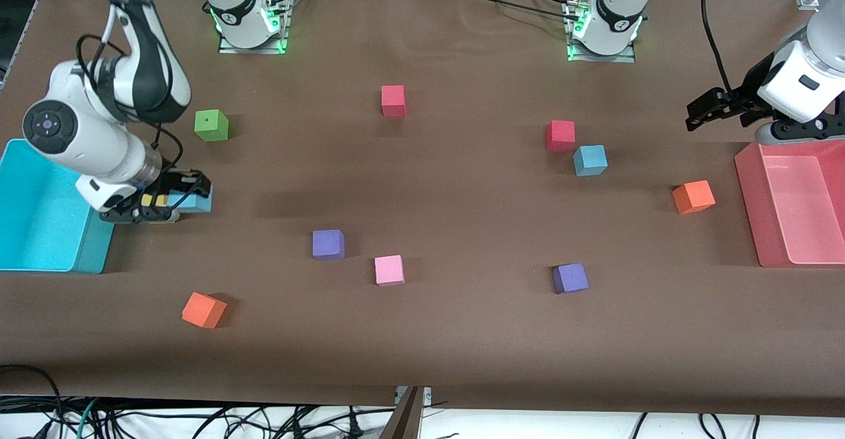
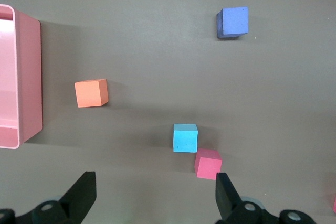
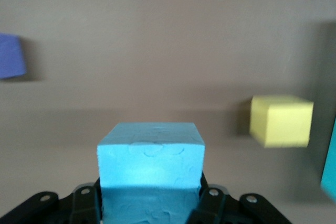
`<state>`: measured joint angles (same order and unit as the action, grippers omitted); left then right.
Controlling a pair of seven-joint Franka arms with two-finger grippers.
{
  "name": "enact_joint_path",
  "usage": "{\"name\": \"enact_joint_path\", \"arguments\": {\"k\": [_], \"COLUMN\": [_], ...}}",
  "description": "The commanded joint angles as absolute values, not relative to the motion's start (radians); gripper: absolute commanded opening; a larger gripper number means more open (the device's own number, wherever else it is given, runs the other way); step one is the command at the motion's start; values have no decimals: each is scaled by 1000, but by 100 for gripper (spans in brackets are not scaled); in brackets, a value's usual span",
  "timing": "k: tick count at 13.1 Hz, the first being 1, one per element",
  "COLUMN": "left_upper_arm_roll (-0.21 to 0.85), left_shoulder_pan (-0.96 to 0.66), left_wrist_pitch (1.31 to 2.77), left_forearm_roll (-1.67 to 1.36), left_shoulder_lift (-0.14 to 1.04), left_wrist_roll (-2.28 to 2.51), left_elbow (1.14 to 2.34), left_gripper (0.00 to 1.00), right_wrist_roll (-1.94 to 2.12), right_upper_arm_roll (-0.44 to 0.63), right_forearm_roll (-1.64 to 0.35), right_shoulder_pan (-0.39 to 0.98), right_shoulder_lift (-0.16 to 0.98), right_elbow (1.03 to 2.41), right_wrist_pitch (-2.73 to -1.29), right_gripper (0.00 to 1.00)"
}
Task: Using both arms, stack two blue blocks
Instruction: 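Carry the light blue cube with the right gripper to the table's middle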
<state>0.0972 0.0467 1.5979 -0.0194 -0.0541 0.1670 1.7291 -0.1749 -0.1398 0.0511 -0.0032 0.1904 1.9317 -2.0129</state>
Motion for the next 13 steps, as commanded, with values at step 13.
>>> {"name": "enact_joint_path", "arguments": {"k": [13], "left_upper_arm_roll": [100], "left_shoulder_pan": [41], "left_wrist_pitch": [1600], "left_forearm_roll": [-28], "left_shoulder_lift": [-37], "left_wrist_roll": [153], "left_elbow": [1732], "left_gripper": [100], "right_wrist_roll": [-854], "right_upper_arm_roll": [-331], "right_forearm_roll": [71], "right_shoulder_pan": [465], "right_shoulder_lift": [538], "right_elbow": [1928], "right_wrist_pitch": [-2486], "right_gripper": [35]}}
